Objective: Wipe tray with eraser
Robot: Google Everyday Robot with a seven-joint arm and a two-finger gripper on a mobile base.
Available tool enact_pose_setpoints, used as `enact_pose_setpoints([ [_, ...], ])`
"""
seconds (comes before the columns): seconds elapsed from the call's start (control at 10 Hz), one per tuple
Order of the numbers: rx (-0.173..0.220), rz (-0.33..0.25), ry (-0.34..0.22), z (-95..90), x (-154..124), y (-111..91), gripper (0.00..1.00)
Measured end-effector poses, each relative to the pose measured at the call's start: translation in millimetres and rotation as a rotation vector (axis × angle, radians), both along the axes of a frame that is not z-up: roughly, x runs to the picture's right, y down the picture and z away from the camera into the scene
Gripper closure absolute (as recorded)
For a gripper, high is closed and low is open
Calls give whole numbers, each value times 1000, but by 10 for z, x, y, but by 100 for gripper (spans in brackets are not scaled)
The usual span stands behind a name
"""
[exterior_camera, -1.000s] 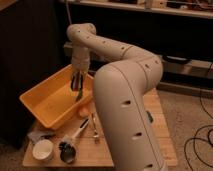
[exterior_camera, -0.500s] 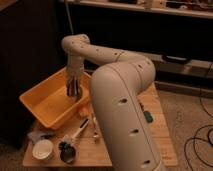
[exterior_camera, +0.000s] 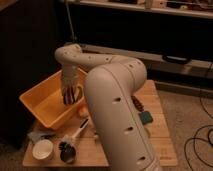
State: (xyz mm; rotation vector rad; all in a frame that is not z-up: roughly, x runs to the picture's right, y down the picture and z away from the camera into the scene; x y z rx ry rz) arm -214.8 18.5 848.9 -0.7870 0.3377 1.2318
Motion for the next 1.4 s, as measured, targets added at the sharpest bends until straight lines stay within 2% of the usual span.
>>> enact_pose_setpoints([
  [0.1,-1,-10,-23,-6,-60,66,100],
  [0.5,8,-64,-123,-243,-381,171,100],
  [0.8,0,-79,-181,-293,-716,228,100],
  [1.0,-16,-59,-196,-201,-774,161,100],
  [1.2,-32,-24,-220,-14,-807,-11,100],
  [1.4,-37,-1,-215,136,-719,-198,100],
])
